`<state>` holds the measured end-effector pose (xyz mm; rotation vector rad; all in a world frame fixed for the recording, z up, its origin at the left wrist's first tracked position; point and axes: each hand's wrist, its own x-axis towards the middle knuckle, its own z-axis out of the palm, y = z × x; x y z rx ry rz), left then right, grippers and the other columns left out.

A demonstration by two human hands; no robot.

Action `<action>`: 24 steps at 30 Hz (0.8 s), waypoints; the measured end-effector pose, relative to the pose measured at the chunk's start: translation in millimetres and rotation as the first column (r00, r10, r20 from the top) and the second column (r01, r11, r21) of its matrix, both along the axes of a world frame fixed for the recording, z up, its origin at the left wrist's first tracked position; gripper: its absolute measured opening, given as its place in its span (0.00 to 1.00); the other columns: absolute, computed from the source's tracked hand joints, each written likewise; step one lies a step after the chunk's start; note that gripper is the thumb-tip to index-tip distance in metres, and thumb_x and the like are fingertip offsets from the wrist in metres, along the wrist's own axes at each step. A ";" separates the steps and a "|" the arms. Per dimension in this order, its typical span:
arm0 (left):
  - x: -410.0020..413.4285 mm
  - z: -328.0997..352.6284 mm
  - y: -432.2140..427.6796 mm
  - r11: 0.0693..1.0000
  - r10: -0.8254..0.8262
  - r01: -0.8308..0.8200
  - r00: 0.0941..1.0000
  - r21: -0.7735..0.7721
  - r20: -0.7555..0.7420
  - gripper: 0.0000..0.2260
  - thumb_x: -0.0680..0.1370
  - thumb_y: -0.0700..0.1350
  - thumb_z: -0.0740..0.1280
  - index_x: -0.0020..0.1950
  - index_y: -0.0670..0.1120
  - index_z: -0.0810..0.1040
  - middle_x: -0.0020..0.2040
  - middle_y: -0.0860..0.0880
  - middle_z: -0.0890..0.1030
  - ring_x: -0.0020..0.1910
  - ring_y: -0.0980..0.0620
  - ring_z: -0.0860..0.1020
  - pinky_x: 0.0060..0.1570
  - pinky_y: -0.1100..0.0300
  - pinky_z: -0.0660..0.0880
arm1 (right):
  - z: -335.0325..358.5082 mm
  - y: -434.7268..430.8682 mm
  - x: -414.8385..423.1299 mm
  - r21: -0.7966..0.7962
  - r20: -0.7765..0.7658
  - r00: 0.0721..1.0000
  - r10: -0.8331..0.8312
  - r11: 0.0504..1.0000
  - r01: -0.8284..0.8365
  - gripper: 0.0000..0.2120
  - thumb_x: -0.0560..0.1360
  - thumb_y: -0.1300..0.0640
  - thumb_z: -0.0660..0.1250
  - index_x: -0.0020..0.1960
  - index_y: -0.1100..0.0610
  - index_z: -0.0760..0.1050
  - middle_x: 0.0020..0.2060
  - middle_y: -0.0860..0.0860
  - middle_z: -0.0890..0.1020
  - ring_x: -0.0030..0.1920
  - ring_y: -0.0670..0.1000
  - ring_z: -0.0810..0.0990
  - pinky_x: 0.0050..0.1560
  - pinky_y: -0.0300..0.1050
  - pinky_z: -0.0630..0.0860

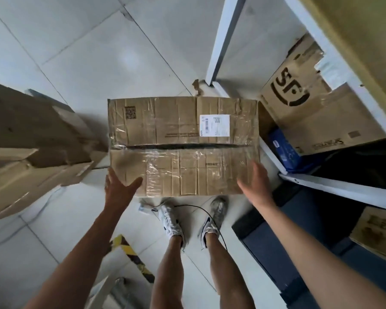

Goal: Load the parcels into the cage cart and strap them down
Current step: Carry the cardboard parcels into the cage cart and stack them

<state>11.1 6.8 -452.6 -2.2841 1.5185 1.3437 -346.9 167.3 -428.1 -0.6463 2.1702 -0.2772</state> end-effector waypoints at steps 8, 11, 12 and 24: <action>16.7 -53.6 -67.2 0.979 0.201 -0.184 0.947 0.092 -0.249 0.24 0.70 0.46 0.79 0.64 0.45 0.78 0.58 0.45 0.82 0.51 0.49 0.80 0.51 0.56 0.77 | -69.1 -28.5 -37.2 -0.051 -0.016 0.997 -0.070 0.996 0.069 0.49 0.73 0.46 0.74 0.81 0.43 0.42 0.76 0.55 0.63 0.75 0.58 0.63 0.72 0.60 0.66; 21.7 -66.8 -82.7 0.976 0.190 -0.138 0.920 0.171 -0.343 0.10 0.71 0.37 0.76 0.49 0.49 0.86 0.54 0.44 0.86 0.44 0.54 0.84 0.56 0.50 0.77 | -82.2 -34.0 -46.9 -0.085 -0.001 0.994 -0.111 0.990 0.110 0.51 0.72 0.46 0.75 0.80 0.40 0.41 0.79 0.51 0.58 0.77 0.56 0.60 0.74 0.61 0.62; 24.5 -72.1 -86.6 0.970 0.213 -0.153 0.908 0.189 -0.360 0.11 0.70 0.36 0.76 0.50 0.47 0.86 0.53 0.44 0.85 0.43 0.55 0.84 0.57 0.50 0.78 | -85.1 -34.9 -50.9 -0.102 0.035 0.991 -0.128 0.986 0.131 0.52 0.72 0.46 0.76 0.79 0.39 0.40 0.80 0.49 0.56 0.78 0.54 0.59 0.75 0.61 0.60; 34.9 -3.2 -23.7 0.940 0.332 -0.271 0.866 0.206 -0.375 0.36 0.60 0.51 0.83 0.65 0.47 0.74 0.58 0.47 0.82 0.56 0.46 0.81 0.51 0.53 0.79 | -24.3 -20.6 -65.4 0.005 0.220 0.934 -0.280 0.958 0.286 0.52 0.70 0.52 0.79 0.81 0.46 0.47 0.79 0.49 0.59 0.77 0.54 0.61 0.76 0.58 0.58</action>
